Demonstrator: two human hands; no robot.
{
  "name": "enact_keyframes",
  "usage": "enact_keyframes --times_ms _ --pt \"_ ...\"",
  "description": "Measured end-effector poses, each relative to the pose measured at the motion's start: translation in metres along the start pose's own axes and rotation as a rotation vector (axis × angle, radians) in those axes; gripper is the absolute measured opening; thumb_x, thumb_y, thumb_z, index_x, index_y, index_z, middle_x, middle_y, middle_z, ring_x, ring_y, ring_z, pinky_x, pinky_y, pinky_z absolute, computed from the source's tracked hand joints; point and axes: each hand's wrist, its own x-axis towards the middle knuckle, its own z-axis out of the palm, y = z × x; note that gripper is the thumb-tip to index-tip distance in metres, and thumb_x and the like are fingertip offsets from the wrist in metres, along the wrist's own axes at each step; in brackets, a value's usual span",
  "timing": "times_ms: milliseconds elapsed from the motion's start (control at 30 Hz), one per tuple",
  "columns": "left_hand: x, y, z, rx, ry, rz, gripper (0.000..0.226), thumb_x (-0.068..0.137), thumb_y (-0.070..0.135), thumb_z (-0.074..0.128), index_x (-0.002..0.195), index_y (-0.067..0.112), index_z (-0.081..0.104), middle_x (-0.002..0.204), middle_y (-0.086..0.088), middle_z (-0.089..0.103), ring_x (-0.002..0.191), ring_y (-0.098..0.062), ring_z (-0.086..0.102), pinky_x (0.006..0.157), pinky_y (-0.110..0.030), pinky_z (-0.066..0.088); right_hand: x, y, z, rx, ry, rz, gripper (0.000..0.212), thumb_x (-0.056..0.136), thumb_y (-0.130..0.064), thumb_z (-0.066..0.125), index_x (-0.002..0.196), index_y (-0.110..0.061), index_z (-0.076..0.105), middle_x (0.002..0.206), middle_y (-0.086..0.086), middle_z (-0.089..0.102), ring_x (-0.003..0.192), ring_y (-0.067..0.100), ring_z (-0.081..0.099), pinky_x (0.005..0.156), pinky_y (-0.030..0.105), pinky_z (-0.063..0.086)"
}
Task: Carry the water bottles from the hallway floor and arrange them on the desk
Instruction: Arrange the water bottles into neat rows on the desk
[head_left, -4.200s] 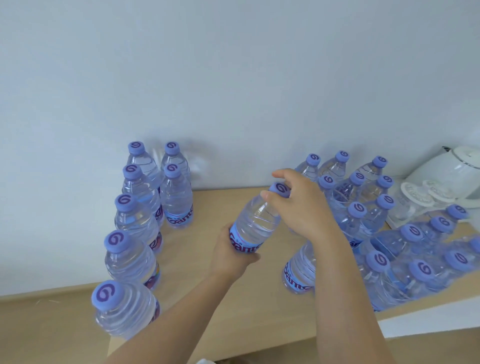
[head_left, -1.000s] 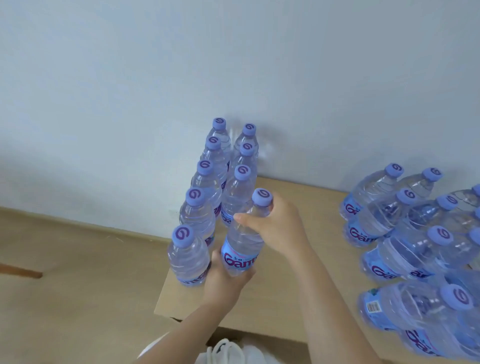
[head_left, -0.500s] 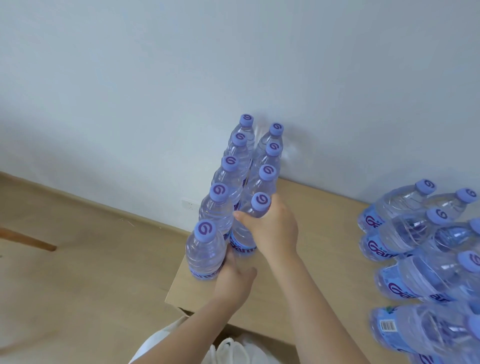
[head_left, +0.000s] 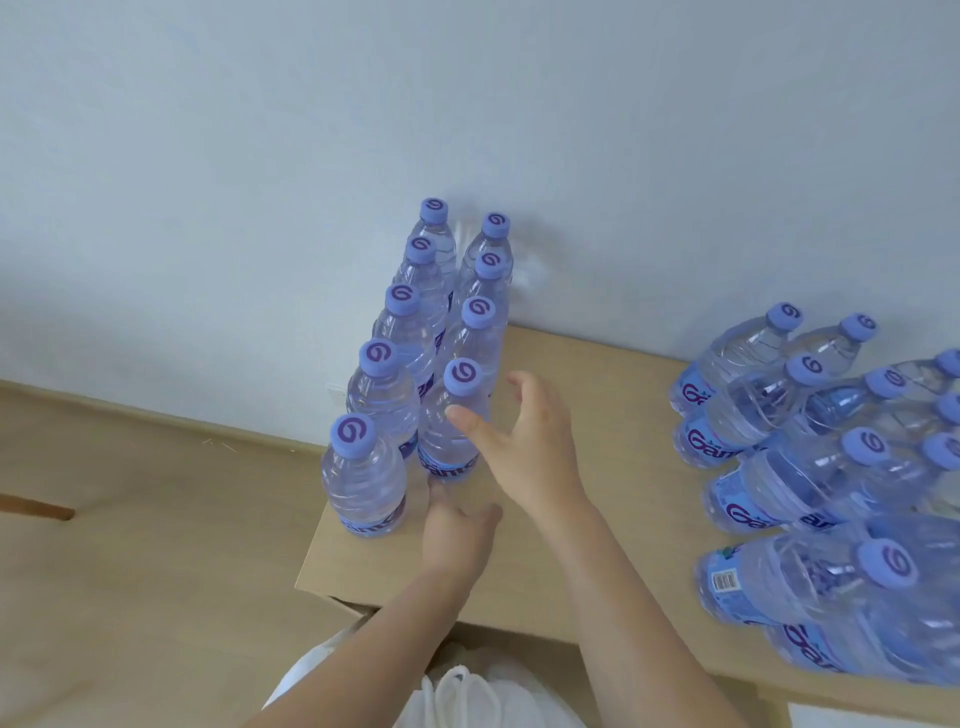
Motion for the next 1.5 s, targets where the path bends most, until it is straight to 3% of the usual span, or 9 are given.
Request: enact_keyframes --times_ms 200,467,633,900,1000,1133,1300,1433,1500 --pt "-0.032 -0.008 0.053 0.055 -0.176 -0.053 0.084 0.083 0.011 0.061 0.15 0.01 0.01 0.154 -0.01 0.022 0.14 -0.02 0.027 0.111 -0.038 0.029 -0.025 0.038 -0.081 -0.043 0.305 0.022 0.033 0.085 -0.029 0.066 0.109 -0.007 0.06 0.109 0.004 0.056 0.11 0.02 0.047 0.082 0.015 0.027" --pt "-0.064 -0.02 0.104 0.301 -0.495 0.07 0.079 0.083 0.017 0.059 0.15 0.017 0.016 0.153 -0.002 0.028 0.137 -0.013 0.034 0.101 -0.025 0.034 -0.076 0.09 -0.178 -0.235 0.836 0.09 0.013 0.083 -0.013 0.067 0.092 -0.004 0.063 0.092 0.006 0.058 0.088 0.026 0.051 0.069 0.017 0.025" --pt "-0.066 -0.023 0.102 0.343 -0.584 0.112 0.074 0.084 0.011 0.059 0.148 0.012 0.022 0.15 0.0 0.033 0.132 -0.012 0.04 0.087 -0.02 0.035 -0.084 0.13 -0.173 -0.143 0.578 0.381 0.025 0.09 -0.015 0.055 0.115 -0.009 0.057 0.116 0.002 0.052 0.093 0.016 0.048 0.076 0.02 0.029" --pt "-0.064 -0.009 0.062 0.594 -0.602 0.385 0.083 0.079 0.019 0.066 0.148 0.021 0.021 0.15 0.006 0.033 0.11 0.001 0.048 0.077 0.0 0.027 -0.094 0.109 -0.16 -0.095 0.553 0.231 0.031 0.094 -0.004 0.049 0.124 -0.009 0.054 0.112 0.0 0.052 0.108 0.018 0.05 0.083 0.018 0.032" --pt "-0.065 0.002 0.054 0.663 -0.619 0.542 0.099 0.073 0.03 0.074 0.15 0.03 0.01 0.15 0.019 0.024 0.13 0.001 0.033 0.087 -0.001 0.021 -0.103 0.076 -0.157 -0.036 0.496 0.152 0.037 0.093 -0.006 0.05 0.127 -0.02 0.052 0.101 -0.016 0.052 0.101 0.008 0.052 0.08 0.016 0.033" --pt "-0.079 0.017 0.047 0.379 -0.677 0.584 0.113 0.056 0.028 0.085 0.147 0.033 0.018 0.141 0.025 0.037 0.126 0.004 0.041 0.098 -0.019 0.039 -0.113 0.022 -0.156 0.069 0.452 0.006 0.038 0.09 -0.016 0.056 0.123 -0.035 0.053 0.102 -0.026 0.059 0.098 -0.007 0.054 0.081 0.008 0.038" --pt "-0.106 0.018 0.015 0.039 -0.546 0.515 0.069 0.049 0.012 0.078 0.107 0.034 0.049 0.089 0.016 0.064 0.074 -0.001 0.062 0.057 -0.014 0.047 -0.105 -0.027 -0.148 0.353 0.493 -0.014 0.047 0.073 -0.029 0.077 0.115 -0.034 0.057 0.108 -0.019 0.065 0.098 -0.016 0.054 0.083 0.005 0.041" --pt "-0.113 0.059 -0.026 0.166 -0.882 0.525 0.025 0.055 0.004 0.067 0.076 0.007 0.055 0.063 0.013 0.057 0.056 0.0 0.051 0.053 -0.01 0.042 -0.096 -0.033 -0.145 0.666 0.114 -0.004 0.053 0.056 -0.033 0.076 0.106 -0.027 0.059 0.108 -0.006 0.066 0.099 0.008 0.063 0.08 0.024 0.05" --pt "-0.111 0.077 -0.044 0.142 -1.233 0.489 0.018 0.061 -0.009 0.06 0.078 -0.013 0.052 0.067 -0.015 0.052 0.062 -0.021 0.047 0.054 -0.026 0.037 -0.091 -0.034 -0.139 0.772 0.002 -0.003 0.031 0.061 -0.028 0.071 0.09 -0.02 0.065 0.09 0.003 0.071 0.084 0.017 0.065 0.076 0.031 0.05"
